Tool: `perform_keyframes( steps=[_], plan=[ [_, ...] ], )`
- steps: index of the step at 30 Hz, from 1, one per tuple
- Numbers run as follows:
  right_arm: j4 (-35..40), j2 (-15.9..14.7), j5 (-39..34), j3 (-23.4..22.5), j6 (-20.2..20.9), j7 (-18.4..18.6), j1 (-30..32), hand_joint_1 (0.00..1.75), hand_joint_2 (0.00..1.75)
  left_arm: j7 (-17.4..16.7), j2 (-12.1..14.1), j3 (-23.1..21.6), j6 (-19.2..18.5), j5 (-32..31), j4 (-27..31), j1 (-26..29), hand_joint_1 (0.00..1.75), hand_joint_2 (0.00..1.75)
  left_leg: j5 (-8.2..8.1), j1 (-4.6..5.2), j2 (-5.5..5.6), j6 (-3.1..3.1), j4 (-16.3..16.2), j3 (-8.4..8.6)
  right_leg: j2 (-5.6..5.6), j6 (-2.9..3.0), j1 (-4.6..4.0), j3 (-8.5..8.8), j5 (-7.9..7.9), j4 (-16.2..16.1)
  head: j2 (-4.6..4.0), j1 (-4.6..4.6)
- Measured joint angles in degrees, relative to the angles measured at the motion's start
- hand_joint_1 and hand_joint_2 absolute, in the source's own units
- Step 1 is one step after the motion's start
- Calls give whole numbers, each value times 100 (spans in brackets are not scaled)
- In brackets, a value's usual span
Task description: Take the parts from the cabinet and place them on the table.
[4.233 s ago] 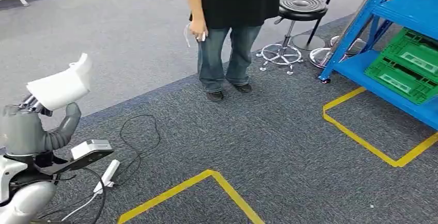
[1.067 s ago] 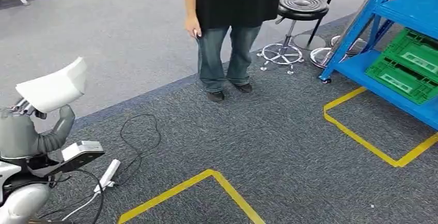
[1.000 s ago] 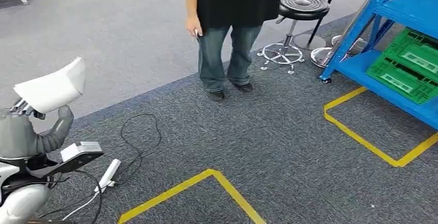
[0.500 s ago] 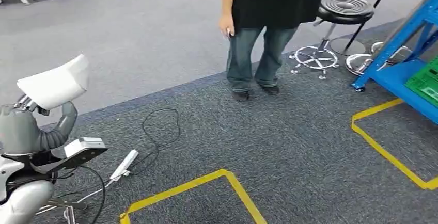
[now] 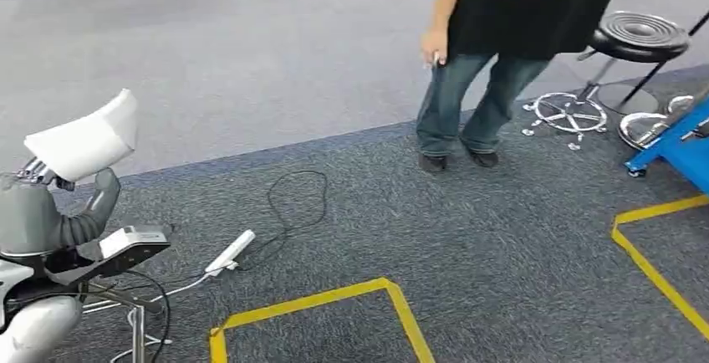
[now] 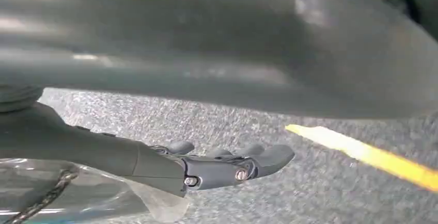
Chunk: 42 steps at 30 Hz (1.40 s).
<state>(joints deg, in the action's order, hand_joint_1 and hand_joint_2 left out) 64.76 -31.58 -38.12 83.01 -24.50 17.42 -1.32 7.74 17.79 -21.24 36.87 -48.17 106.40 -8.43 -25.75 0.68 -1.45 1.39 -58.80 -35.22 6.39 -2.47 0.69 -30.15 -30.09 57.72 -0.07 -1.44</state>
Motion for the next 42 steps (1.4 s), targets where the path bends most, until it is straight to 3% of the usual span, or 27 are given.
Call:
perform_keyframes(
  steps=[1,2,3,5,6,7,9,10,11,15,16,17,18,20,21,23,25,26,27,31,33,35,37,38,40,41,42],
  plan=[
    [0,0,15,-2,-7,30,-10,0,0,-2,-2,0,2,-2,20,8,175,175,30,-32,39,40,54,56,-120,9,22,-59,-68,95,0,-13],
    [9,0,33,0,-15,42,-11,0,0,-2,0,2,4,-4,26,-19,175,175,27,-39,80,79,70,67,-378,9,22,-177,-227,337,0,-39],
    [11,-2,48,0,-13,48,-4,0,0,-2,0,0,0,-11,26,-25,175,175,32,-38,126,104,67,64,-521,1,22,-394,-440,769,0,-63],
    [2,-2,74,2,28,46,-2,0,0,0,-7,-2,0,-17,26,-4,175,175,24,-25,236,122,63,63,-618,-17,18,-859,-740,1606,0,-63],
    [-7,-2,85,4,59,46,2,0,0,0,-9,-4,-4,-17,26,6,175,175,22,-20,305,124,61,66,-626,-19,19,-1009,-717,1801,0,-61],
    [-13,-2,94,7,63,48,1,0,0,0,-11,-4,-11,-17,26,5,175,175,21,-20,369,123,58,71,-627,-15,19,-1012,-560,1701,0,-59],
    [-11,-2,118,11,52,77,3,0,0,-2,-13,-4,-11,-17,26,1,175,175,6,-28,508,101,37,84,-683,-7,33,-680,10,856,0,-61],
    [-13,-4,133,11,55,81,1,0,0,-2,-15,-4,-13,-20,26,0,175,175,-13,-33,561,75,18,84,-844,-11,59,-468,251,367,0,-63],
    [-24,0,146,11,87,76,-1,0,0,-2,-15,-4,-15,-26,26,-4,175,175,-30,-16,610,46,-8,61,-1104,-10,83,-365,172,187,0,-59],
    [-39,2,203,7,122,96,-21,0,0,-17,-11,-7,-24,-28,26,-13,175,175,27,-66,837,-87,-10,-15,-939,82,47,-288,191,84,0,-59],
    [-39,2,210,-2,122,109,-23,0,0,-17,-7,-7,-20,-28,26,-5,175,175,-25,-72,747,-96,-52,-31,-864,124,74,-258,216,43,0,-55],
    [-39,2,223,-7,131,109,-18,0,0,-17,0,-2,-17,-28,26,-24,175,175,-151,-45,481,-126,-236,-98,-809,148,64,-227,204,36,0,-18],
    [-39,2,232,-4,140,111,-15,0,0,-17,2,-2,-15,-28,26,-33,175,175,-338,-54,341,-156,-582,-252,-749,186,53,-211,188,35,0,-15],
    [-20,-15,258,-2,103,166,6,0,0,-20,2,-4,-11,-28,26,-8,175,175,-698,-78,230,-194,-1467,-672,-606,219,31,-187,160,36,0,-18],
    [-2,-28,269,0,79,195,16,0,0,-20,2,-4,-7,-28,26,9,175,175,-736,-89,219,-201,-1708,-799,-538,220,24,-180,152,37,0,-15],
    [81,-63,284,2,41,238,22,0,0,-20,11,-2,2,-28,26,46,175,175,-451,-97,206,-192,-1404,-664,-416,215,17,-155,123,37,0,-15],
    [96,-59,288,-9,90,192,15,0,0,-26,15,0,-9,-33,26,18,175,175,20,-82,68,-145,-472,-188,-313,193,11,-103,89,37,0,-18],
    [27,-26,291,-17,188,127,4,0,0,-24,13,-2,-2,-46,24,-17,175,175,32,-40,-175,-112,-138,-21,-265,172,3,-83,71,34,0,-20],
    [-15,-7,291,-17,223,120,-7,0,0,-24,4,-4,9,-57,22,-47,175,175,-22,28,-223,-68,-15,25,-225,131,-40,-100,47,55,0,-20],
    [101,-46,326,-24,133,223,-14,0,0,-17,48,17,37,-59,50,29,175,175,11,0,-18,53,53,47,-34,19,-23,-60,-24,19,0,-20],
    [177,-90,341,-24,111,238,-15,0,0,-17,57,28,52,-55,74,17,175,175,21,-16,71,103,78,66,-472,9,2,-275,-304,495,0,-70],
    [195,-118,339,-24,98,256,2,0,0,-17,52,28,48,-48,72,43,175,175,7,-11,186,127,75,67,-606,-4,1,-783,-696,1460,0,-92],
    [188,-116,341,-22,116,245,26,0,0,-20,50,28,2,-46,72,48,175,175,5,-9,312,128,69,73,-624,-5,-2,-1059,-679,1828,0,-92],
    [173,-111,343,-22,164,217,23,0,0,-18,48,28,-6,-52,72,40,175,175,2,-12,387,127,63,80,-625,-1,0,-1003,-448,1593,0,-92],
    [125,-90,341,-39,199,157,16,0,0,-20,44,28,-11,-68,70,19,175,175,-21,-25,514,98,43,106,-697,7,20,-585,139,612,0,-90],
    [90,-77,341,-55,236,123,10,0,0,-20,39,28,-11,-83,70,3,175,175,-42,-27,558,67,26,101,-862,-2,47,-420,261,210,0,-94],
    [7,-24,337,-63,273,90,5,0,0,-26,37,26,-11,-85,63,-31,175,175,-54,-2,625,41,-28,55,-1048,-5,70,-306,170,58,0,-84]
  ],
)
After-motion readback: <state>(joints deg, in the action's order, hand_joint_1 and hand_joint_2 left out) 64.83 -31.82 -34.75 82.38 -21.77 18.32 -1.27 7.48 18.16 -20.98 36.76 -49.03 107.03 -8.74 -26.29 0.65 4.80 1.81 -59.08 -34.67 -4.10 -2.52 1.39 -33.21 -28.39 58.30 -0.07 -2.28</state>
